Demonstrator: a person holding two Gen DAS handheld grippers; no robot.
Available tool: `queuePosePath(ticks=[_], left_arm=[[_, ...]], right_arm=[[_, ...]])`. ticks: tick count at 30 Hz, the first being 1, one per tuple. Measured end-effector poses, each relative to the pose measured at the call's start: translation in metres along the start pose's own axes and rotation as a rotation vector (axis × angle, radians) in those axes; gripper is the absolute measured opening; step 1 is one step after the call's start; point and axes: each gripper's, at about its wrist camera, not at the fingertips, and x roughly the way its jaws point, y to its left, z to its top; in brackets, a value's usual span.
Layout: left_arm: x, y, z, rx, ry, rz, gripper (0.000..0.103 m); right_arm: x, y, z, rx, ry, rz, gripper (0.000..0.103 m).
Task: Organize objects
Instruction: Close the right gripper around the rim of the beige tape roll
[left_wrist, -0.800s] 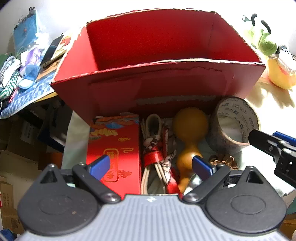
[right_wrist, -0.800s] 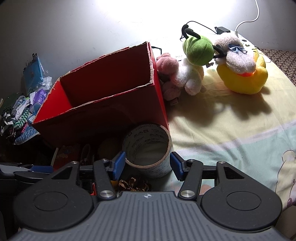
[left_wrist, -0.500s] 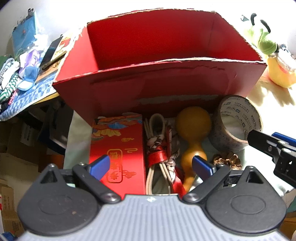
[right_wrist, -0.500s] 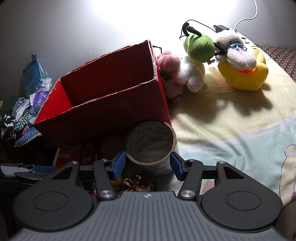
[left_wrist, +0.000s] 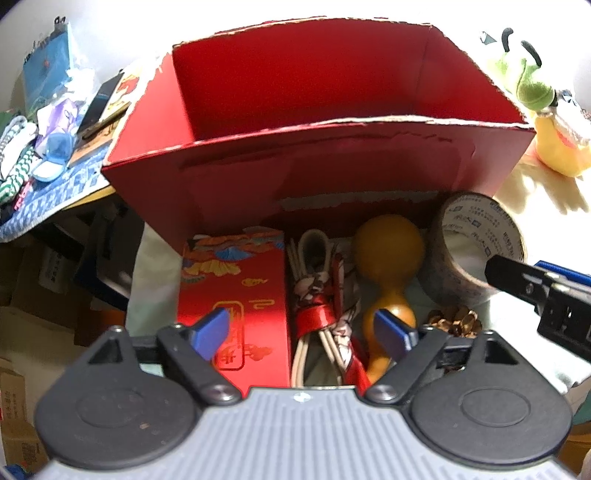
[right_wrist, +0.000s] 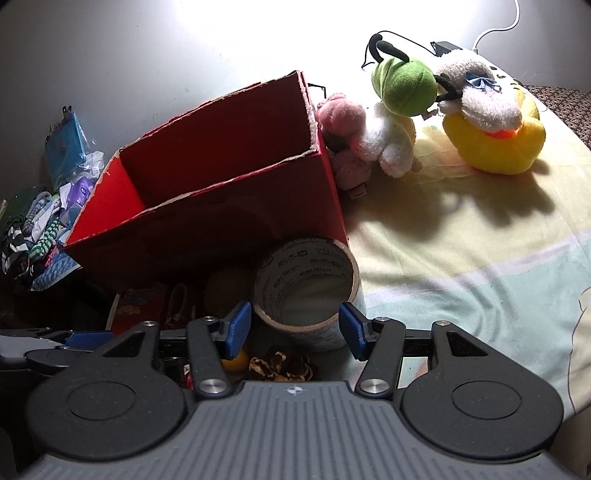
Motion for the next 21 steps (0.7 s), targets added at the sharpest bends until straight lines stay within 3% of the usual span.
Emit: queuePosePath(ticks=[5,8,13,18,21], left_arm=[[-0.005,-0.003,0.009,0.001,-0.035,-0.113,0.071],[-0.007,-0.010,0.015,0.010,-0.058,-0.194,0.058],[0.001,-0.032,0.025,0.065,-0.069,-0.252,0.043],[0.011,-0.044,0.035,0.090,-0.060,-0.321,0.030],[0.016,-0.053,0.037,0.103,-0.033,-0.349,0.028]], right_arm=[[0.010,-0.014,0.003,0.043,-0.003,-0.013,0.055],[0.018,-0.023,0.003,0.062,0.019,-0.011,0.050],[0.027,-0.033,0.006,0.081,0.022,-0.013,0.044],[0.035,-0.043,0.007,0.101,0.050,0.008,0.025],[0.039,-0.048,0.007,0.113,0.064,0.007,0.018]])
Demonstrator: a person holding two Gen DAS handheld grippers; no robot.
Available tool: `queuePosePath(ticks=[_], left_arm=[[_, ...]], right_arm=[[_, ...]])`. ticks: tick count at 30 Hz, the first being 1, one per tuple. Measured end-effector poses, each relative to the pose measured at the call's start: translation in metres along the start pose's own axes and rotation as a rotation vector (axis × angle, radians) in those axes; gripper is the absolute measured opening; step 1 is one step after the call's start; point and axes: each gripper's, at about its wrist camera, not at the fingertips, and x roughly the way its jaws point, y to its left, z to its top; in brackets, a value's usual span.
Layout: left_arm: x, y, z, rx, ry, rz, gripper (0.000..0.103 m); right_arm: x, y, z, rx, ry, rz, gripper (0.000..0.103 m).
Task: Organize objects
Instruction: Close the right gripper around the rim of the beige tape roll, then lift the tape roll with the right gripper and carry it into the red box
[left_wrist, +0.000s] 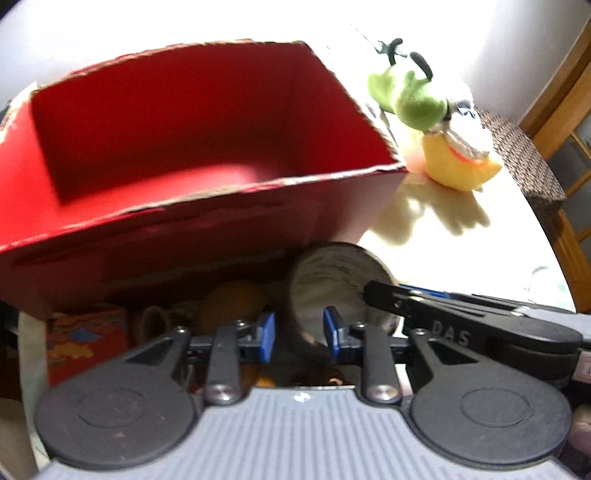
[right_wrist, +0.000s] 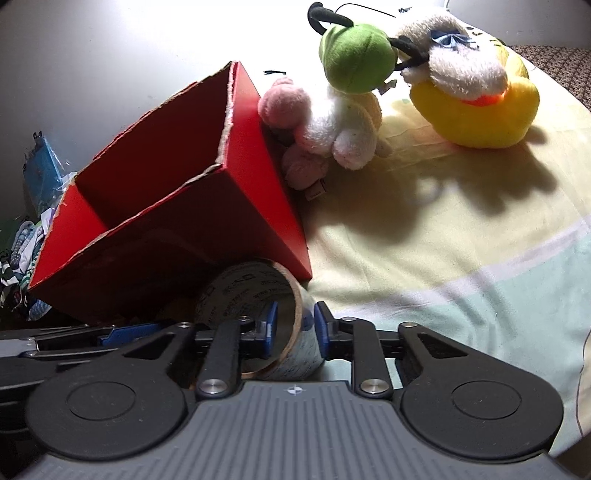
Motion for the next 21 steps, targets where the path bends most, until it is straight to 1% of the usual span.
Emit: queuePosePath(ticks=[2,5,7,9,13,18,21], left_arm=[[0.005,-0.002,0.000,0.001,0.013,-0.001,0.027],[0.010,-0.002,0.002,-0.003,0.018,0.000,0.027],[0.011,0.000,0.002,-0.004,0.021,-0.008,0.024],[0.008,0.000,0.002,0.009,0.027,-0.023,0.020],[-0.001,-0.012,0.002,0.057,0.027,-0.068,0.019],[-0.029,-0.030,0.008,0.140,-0.033,-0.115,0.019],[-0.053,-0.038,0.015,0.190,-0.096,-0.146,0.019]], right_arm=[[0.001,-0.003,0.000,0.005,0.006,0.004,0.015],[0.001,-0.006,0.000,0.009,0.010,0.014,0.015],[0.000,-0.008,0.000,0.008,0.012,0.011,0.014],[-0.003,-0.009,0.000,0.003,0.005,0.000,0.014],[-0.020,-0.007,0.004,-0.017,-0.027,-0.022,0.014],[-0.050,-0.006,0.011,-0.055,-0.065,-0.049,0.014],[-0.076,-0.002,0.021,-0.068,-0.114,-0.054,0.014]])
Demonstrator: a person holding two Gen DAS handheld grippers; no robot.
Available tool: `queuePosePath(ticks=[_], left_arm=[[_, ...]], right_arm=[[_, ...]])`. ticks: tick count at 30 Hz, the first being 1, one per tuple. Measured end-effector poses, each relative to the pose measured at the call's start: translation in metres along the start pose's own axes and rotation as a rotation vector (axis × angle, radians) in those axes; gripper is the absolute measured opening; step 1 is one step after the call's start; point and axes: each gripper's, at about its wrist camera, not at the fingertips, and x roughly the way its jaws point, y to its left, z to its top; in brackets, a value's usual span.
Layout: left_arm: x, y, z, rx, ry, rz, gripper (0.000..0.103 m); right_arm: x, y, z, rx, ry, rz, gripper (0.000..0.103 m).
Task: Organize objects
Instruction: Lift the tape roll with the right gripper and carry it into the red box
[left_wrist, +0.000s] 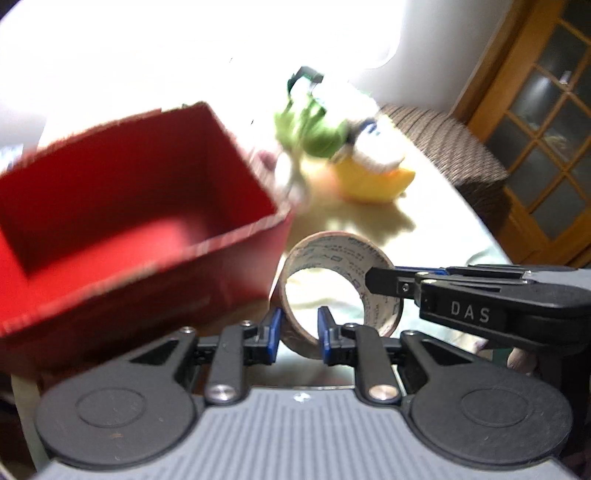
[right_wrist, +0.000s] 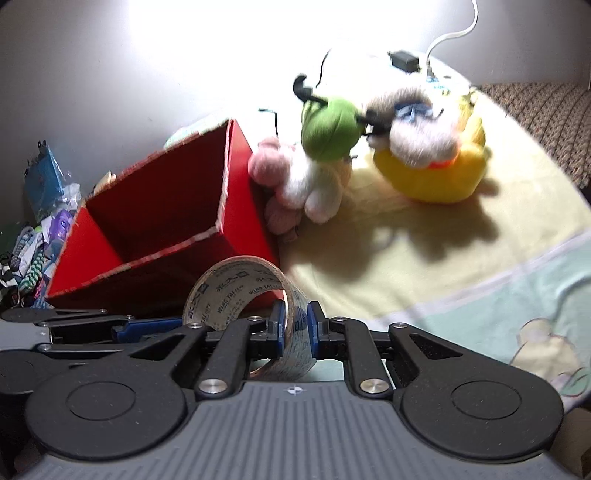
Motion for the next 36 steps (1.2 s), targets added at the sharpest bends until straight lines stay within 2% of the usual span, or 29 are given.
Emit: queuePosePath(ticks=[3,5,7,11,15,19,25,30,36], left_arm=[[-0.021,-0.007,0.017,0.038,-0.067,-0.010,0.021],[-0.034,-0.001,0.031,0.028,-0.093,-0.034,0.021],[-0.050,0.009,0.043,0.023,-0.151,-0.021,0.021],[-0.081,0.032,0.055,-0.015,-0.251,0.035,0.021],[-0.084,0.063,0.060,-0.082,-0.287,0.067,0.021],[-0.058,0.092,0.057,-0.136,-0.235,0.109,0.021],[-0.001,0.114,0.038,-0.162,-0.122,0.168,0.021],[0.026,0.131,0.042,-0.190,-0.066,0.169,0.021],[0.054,0.143,0.045,-0.204,-0.004,0.143,0.022]], right_arm=[[-0.023,0.010,0.021,-0.032,-0.081,0.004,0.014],[-0.034,0.021,0.037,-0.072,-0.139,0.003,0.015],[-0.037,0.034,0.055,-0.108,-0.190,0.024,0.014],[-0.027,0.056,0.079,-0.128,-0.201,0.085,0.014],[0.008,0.070,0.091,-0.114,-0.124,0.142,0.013],[0.049,0.087,0.092,-0.153,-0.069,0.123,0.012],[0.097,0.101,0.090,-0.236,-0.009,0.056,0.011],[0.122,0.112,0.088,-0.327,0.010,0.002,0.011],[0.144,0.114,0.090,-0.374,0.061,-0.042,0.011]])
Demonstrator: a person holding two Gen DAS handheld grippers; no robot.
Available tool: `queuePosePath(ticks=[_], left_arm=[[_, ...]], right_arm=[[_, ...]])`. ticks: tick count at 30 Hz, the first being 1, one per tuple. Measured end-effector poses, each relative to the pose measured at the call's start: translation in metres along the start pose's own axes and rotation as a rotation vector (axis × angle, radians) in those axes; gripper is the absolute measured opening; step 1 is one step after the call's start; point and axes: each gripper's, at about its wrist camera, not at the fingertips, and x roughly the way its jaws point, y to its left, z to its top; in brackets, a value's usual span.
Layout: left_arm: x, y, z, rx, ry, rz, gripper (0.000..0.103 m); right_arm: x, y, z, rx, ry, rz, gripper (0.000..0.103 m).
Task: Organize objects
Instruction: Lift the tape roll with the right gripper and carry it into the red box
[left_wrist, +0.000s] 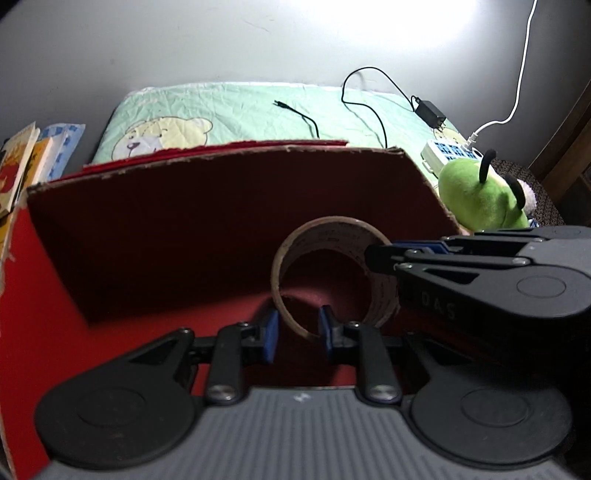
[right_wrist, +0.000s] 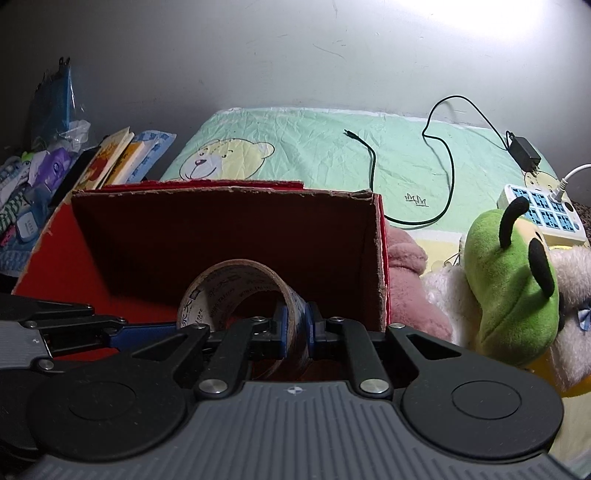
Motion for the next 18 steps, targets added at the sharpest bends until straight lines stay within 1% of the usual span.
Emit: queuePosePath(ticks=[4,5,7,9,10,13,14,16,17,18], left_arm=[[0.009,-0.002,0.001,-0.001,0.026,-0.043,0.023],[0.008,-0.004,0.001,0.005,0.023,-0.050,0.028],[0.006,-0.010,0.002,0.029,0.016,-0.038,0.031],[0.004,-0.011,0.001,0.045,0.007,-0.030,0.038],[0.003,-0.011,0.002,0.047,0.003,-0.022,0.040],[-0.003,-0.005,0.002,0.039,-0.015,0.036,0.042],[-0.005,-0.001,0.002,0.033,-0.020,0.061,0.045],[-0.009,0.006,0.000,0.021,-0.031,0.125,0.050],[-0.011,0.010,0.000,0.013,-0.034,0.161,0.052],[-0.013,0.014,0.000,0.006,-0.038,0.199,0.052]], right_arm=[[0.003,0.004,0.003,-0.034,-0.019,-0.021,0.013],[0.004,0.004,0.004,-0.040,-0.024,-0.031,0.013],[0.004,0.003,0.005,-0.040,-0.030,-0.027,0.014],[0.003,-0.002,0.006,-0.013,-0.036,0.010,0.019],[0.002,-0.004,0.007,0.003,-0.037,0.028,0.020],[-0.001,-0.012,0.010,0.075,-0.053,0.101,0.023],[0.000,-0.014,0.012,0.098,-0.060,0.124,0.024],[-0.001,-0.015,0.014,0.129,-0.074,0.172,0.024],[0.000,-0.015,0.014,0.146,-0.071,0.209,0.024],[0.001,-0.013,0.015,0.164,-0.066,0.242,0.024]])
